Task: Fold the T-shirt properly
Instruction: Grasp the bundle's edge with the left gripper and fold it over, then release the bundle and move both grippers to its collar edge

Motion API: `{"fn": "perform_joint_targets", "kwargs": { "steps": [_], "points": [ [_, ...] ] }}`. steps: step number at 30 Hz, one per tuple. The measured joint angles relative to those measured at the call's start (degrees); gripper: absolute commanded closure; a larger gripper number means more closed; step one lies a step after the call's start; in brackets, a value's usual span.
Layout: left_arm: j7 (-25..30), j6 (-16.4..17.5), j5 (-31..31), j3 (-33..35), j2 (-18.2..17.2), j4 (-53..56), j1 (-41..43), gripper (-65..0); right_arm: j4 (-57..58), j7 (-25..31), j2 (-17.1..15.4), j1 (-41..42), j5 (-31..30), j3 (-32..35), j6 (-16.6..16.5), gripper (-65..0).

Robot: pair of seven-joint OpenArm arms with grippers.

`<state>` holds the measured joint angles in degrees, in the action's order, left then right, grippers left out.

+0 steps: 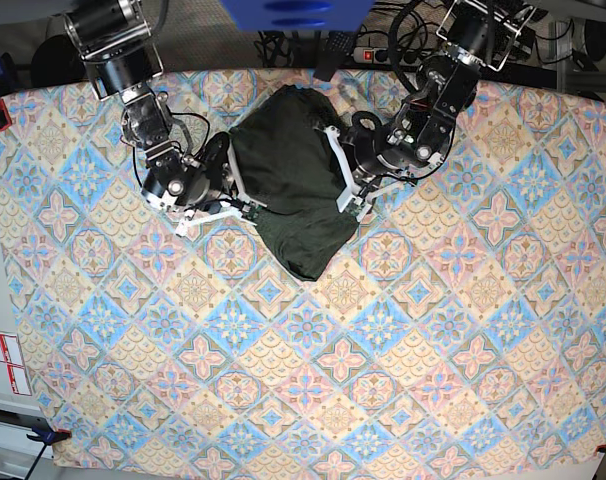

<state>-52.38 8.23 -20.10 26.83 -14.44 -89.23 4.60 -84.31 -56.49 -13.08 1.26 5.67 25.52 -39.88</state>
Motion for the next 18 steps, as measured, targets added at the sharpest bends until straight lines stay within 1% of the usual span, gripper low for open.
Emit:
{"fn": "perform_joint_targets", "kwargs": {
  "steps": [4, 7, 9, 12, 15, 17, 18],
  "points": [
    [0.02, 0.00, 0.00, 0.00, 0.74, 0.81, -3.43, 0.0, -3.69, -0.55, -0.66, -2.23, 0.28, 0.02, 0.02, -4.2],
    [0.35, 0.13, -0.39, 0.09, 1.51, 4.94, -5.92, 0.0, -6.21, -0.33, -1.11, -3.80, 0.13, 0.02, 0.00, -4.2],
    [0.37, -0.26, 0.02, 0.04, 2.97, 7.56, -6.93, 0.0, -7.54, -0.44, -1.38, -5.01, 0.20, -0.02, 0.02, -4.2],
    [0.35, -0.26, 0.00, 0.04, 3.74, 7.91, -7.85, 0.0, -9.51, -0.57, -1.27, -6.60, 0.13, -0.04, 0.00, -4.2],
    [0.26, -0.17, 1.51, 0.07, 4.02, 7.89, -8.87, 0.0, -11.17, -0.44, -1.05, -8.35, -0.09, -2.93, -0.20, -4.2],
    [0.31, -0.24, 3.06, -0.02, 3.76, 7.58, -8.87, 0.0, -11.37, -2.32, -1.16, -8.59, 0.20, -4.15, -0.17, -4.2],
    [0.17, -0.26, 3.43, -0.07, 3.43, 7.15, -8.66, 0.0, -11.37, -2.32, -1.25, -8.57, 0.33, -4.48, -0.17, -4.2]
  ]
}}
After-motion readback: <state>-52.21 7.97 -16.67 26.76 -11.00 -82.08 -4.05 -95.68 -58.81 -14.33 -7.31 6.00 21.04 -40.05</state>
